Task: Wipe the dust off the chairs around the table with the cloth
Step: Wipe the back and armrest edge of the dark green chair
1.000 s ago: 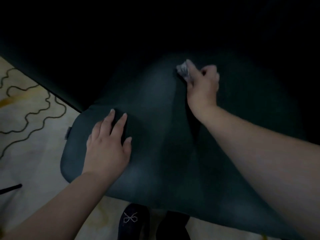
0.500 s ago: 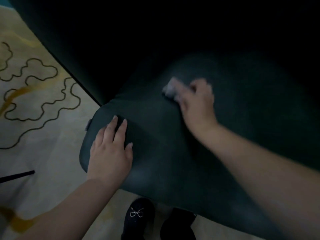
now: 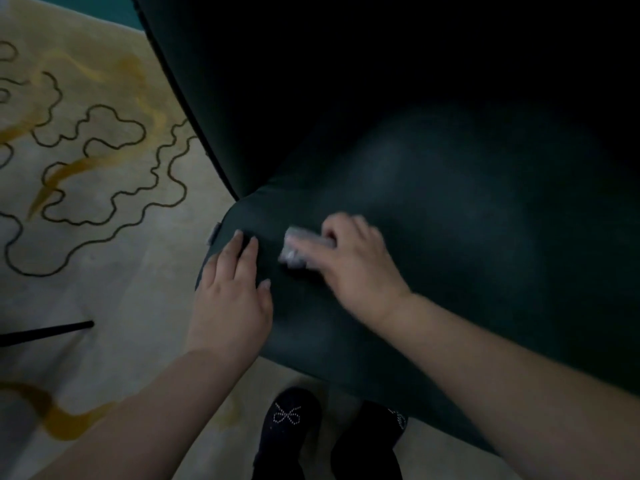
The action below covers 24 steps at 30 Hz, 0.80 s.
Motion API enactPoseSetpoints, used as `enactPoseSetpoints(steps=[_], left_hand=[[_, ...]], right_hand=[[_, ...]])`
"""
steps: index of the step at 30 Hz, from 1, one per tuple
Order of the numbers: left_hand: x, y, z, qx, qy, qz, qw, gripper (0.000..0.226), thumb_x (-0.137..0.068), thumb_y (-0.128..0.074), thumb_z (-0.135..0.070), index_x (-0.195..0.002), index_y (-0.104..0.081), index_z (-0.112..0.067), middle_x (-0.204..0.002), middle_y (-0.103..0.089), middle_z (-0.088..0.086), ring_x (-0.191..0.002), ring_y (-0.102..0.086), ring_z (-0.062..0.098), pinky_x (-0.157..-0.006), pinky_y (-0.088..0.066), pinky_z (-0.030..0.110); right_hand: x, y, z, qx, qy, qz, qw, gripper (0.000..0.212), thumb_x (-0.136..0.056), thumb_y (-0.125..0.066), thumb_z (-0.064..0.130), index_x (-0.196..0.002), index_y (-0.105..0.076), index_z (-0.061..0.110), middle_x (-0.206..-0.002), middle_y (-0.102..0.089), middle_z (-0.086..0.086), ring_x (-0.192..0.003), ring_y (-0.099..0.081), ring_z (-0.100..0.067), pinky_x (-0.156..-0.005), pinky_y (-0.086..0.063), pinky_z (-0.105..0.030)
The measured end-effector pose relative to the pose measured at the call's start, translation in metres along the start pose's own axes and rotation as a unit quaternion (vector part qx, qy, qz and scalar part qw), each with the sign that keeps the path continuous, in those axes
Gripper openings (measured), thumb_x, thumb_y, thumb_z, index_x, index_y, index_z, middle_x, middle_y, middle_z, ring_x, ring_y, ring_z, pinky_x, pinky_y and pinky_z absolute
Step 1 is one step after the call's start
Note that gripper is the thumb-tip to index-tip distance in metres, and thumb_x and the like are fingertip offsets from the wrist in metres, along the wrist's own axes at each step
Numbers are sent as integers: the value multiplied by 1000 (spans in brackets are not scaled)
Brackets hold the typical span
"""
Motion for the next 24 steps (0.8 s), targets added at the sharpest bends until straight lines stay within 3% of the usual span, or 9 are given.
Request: enactPoseSetpoints(steps=[3,6,8,11,16,21,24], left_hand=[[1,2,6,17,20,5,1000,59,-91,-55,-19,-146,-36,-10,-152,-32,14,-132,-33,36,-112,-29,48],[4,2,13,22,31,6,999,59,-91,-54,-19,-146,-35,-8,-152,-32,14,-133,-31,34,-113,-26,45],[7,2,16,32,35,19,999,60,-92,-55,-17,-147,-33,-6,-153,-31,14,-134,-29,32,-115,-25,43],[14,3,16,52,37,37,997,61,-93,-55,-14,-148,-31,-6,-155,-27,12,-139,-23,29,-117,-20,40],[23,5,11,56,31,43,997,60,-92,-56,-11,-147,-32,-4,-154,-27,14,-139,-25,32,-116,-24,45],[26,3,5,9,3,61,998,62,-94,-54,-21,-149,-28,-9,-157,-21,10,-139,-22,32,-118,-17,40],[30,9,-2,-20,-12,67,998,62,-93,-54,-23,-149,-30,-10,-157,-22,10,-137,-24,32,-117,-18,39]], right_hand=[[-45,21,-28,56,-91,-119,987,39,-92,-45,34,-129,-56,35,-105,-43,-7,-94,-41,-27,-73,-26,-30],[-79,20,-33,60,-166,-115,977,44,-92,-47,22,-132,-52,39,-122,-45,-10,-110,-38,-29,-82,-32,-36],[-75,4,-13,33,-149,-87,984,38,-94,-45,27,-129,-54,36,-124,-46,-8,-111,-38,-28,-88,-35,-40],[-33,-20,25,19,-65,-54,996,41,-91,-46,39,-132,-49,39,-109,-41,-1,-95,-36,-22,-77,-34,-34],[53,-36,42,46,24,-52,997,57,-82,-66,18,-133,-53,37,-97,-51,-6,-88,-41,-24,-72,-37,-34],[89,-9,-2,69,-54,-106,990,54,-75,-75,9,-123,-65,30,-89,-55,-12,-75,-50,-32,-64,-39,-35],[100,17,-23,64,-134,-120,982,56,-79,-68,4,-128,-61,29,-96,-51,-16,-80,-48,-35,-68,-42,-40]])
Point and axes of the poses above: each hand's wrist, its own x-axis away from the middle knuckle, its own y-axis out of the back of the hand, z = x × y, the point moved 2 cm from there along -x, towards the middle knuckle
